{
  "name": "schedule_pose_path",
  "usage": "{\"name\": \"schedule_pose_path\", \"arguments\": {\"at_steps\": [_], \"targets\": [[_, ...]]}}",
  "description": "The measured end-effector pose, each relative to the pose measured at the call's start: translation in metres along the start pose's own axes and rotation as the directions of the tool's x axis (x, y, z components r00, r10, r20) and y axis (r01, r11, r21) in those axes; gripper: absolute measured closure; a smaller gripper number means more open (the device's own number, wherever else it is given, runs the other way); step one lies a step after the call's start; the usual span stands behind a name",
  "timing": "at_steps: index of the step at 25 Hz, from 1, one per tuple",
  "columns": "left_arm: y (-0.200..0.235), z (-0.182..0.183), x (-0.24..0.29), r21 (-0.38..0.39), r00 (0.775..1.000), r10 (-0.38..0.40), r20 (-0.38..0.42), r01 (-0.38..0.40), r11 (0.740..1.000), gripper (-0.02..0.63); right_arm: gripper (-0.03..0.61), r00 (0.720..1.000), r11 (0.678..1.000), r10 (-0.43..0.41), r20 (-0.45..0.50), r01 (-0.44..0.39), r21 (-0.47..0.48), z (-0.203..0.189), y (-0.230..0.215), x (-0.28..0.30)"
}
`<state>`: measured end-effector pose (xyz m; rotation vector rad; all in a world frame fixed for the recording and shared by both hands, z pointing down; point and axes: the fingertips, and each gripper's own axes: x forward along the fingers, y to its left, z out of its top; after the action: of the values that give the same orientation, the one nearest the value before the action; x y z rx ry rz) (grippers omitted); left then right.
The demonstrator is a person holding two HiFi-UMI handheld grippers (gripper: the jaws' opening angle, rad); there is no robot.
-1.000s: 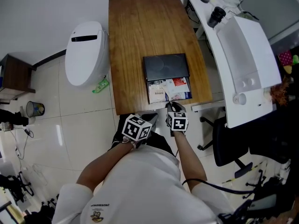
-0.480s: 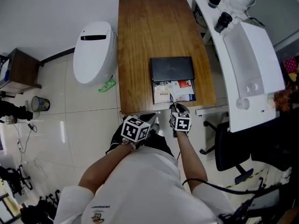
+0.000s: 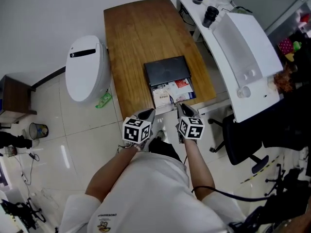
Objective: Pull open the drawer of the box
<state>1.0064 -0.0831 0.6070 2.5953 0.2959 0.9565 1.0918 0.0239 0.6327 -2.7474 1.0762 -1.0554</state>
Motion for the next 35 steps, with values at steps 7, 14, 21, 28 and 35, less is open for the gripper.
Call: {"name": "schedule_pose_path", "arguments": {"at_steps": [7, 14, 21, 28, 35], "targets": [[0.003, 0.020, -0.061, 0.093, 0.994, -0.064, 0.087, 0.056, 0.994, 0.612, 0.591, 0.984, 0.999, -0.045, 0.173, 0.041, 0.023, 0.037, 0.065, -0.064], [-0.007, 0.029, -0.140, 0.169, 0.970, -0.157, 0.186, 0.126, 0.978, 0.612, 0.591, 0.957, 0.996, -0.084, 0.276, 0.073, 0.050, 0.036, 0.139, -0.133], [-0.018, -0.010, -0.180, 0.168, 0.961, -0.214, 0.173, 0.185, 0.968, 0.612, 0.591, 0.955, 0.988, -0.154, 0.252, 0.144, 0.057, -0.015, 0.174, -0.173], [-0.030, -0.038, -0.190, 0.146, 0.964, -0.200, 0.173, 0.176, 0.974, 0.612, 0.591, 0.958, 0.991, -0.134, 0.253, 0.128, 0.037, -0.029, 0.179, -0.187], [-0.043, -0.044, -0.194, 0.142, 0.969, -0.173, 0.178, 0.149, 0.979, 0.612, 0.591, 0.964, 0.995, -0.102, 0.247, 0.095, 0.041, -0.031, 0.174, -0.196]]}}
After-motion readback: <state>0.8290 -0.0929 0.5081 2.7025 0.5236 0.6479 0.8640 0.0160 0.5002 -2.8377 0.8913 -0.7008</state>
